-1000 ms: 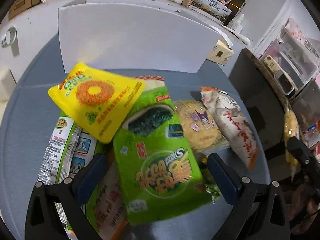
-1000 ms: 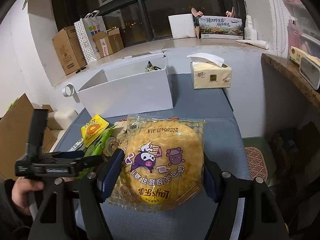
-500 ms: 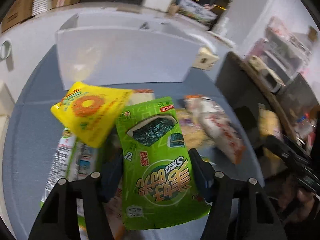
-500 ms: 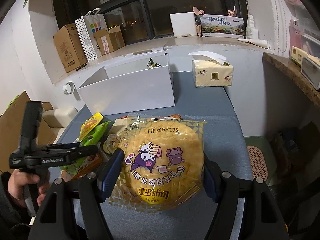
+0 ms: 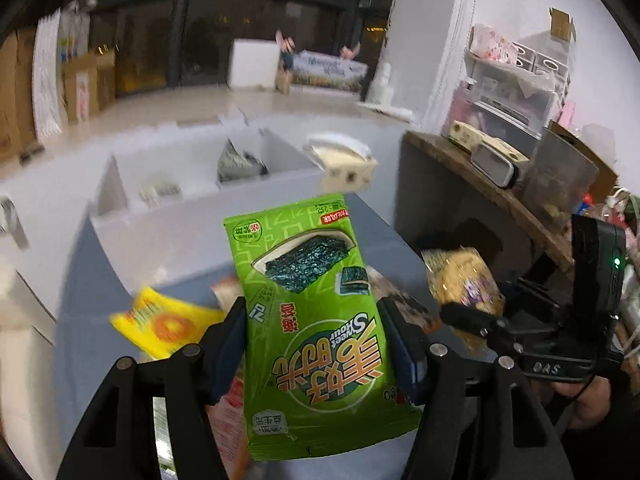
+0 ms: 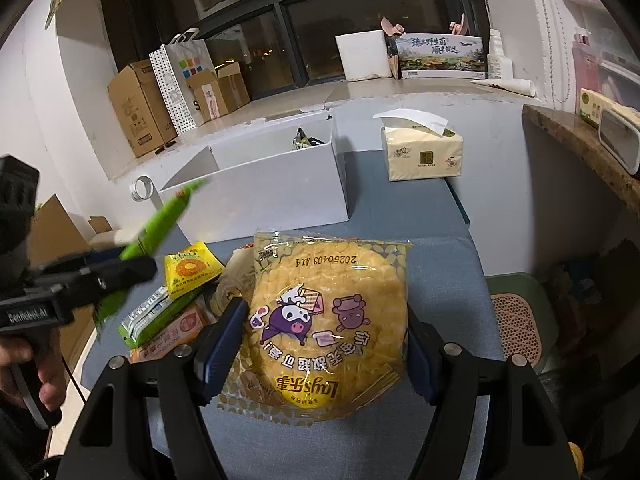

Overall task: Organize snacks
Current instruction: 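Carry both packets over the white box and release them inside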

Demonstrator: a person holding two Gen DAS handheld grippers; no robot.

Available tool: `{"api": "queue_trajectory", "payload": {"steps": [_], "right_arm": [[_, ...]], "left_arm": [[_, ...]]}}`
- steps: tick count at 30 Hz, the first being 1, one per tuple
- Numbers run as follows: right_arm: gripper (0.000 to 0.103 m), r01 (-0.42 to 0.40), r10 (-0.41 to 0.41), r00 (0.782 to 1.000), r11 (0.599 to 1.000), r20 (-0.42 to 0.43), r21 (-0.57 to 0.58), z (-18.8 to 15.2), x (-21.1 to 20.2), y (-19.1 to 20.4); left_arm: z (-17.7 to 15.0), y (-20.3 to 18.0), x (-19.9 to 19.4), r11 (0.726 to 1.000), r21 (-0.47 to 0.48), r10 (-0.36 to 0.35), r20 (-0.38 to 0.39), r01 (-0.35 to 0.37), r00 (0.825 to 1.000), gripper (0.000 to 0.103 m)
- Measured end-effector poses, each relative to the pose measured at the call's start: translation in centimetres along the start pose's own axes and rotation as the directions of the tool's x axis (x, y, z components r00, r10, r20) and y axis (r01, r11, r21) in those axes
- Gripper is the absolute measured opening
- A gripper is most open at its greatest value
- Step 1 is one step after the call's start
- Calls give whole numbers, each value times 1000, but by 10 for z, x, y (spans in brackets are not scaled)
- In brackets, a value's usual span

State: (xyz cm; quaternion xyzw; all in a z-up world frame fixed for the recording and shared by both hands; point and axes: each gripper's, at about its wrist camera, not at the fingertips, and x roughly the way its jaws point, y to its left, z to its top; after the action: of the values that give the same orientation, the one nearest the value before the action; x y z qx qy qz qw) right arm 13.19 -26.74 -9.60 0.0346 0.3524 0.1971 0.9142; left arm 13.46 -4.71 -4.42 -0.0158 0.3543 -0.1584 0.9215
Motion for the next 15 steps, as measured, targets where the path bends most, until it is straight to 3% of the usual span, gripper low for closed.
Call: {"api": "queue_trajectory", "payload": {"steps": [8, 15], "right_arm": [[76, -54, 56, 998, 995, 22, -85, 39, 16, 18], [76, -119, 126, 990, 986, 62, -119, 120, 48, 27]], "left_arm": [[49, 33, 5, 994, -20, 108, 65, -107, 992, 68], [114, 75, 29, 986, -84, 156, 118, -147, 981, 68]]}}
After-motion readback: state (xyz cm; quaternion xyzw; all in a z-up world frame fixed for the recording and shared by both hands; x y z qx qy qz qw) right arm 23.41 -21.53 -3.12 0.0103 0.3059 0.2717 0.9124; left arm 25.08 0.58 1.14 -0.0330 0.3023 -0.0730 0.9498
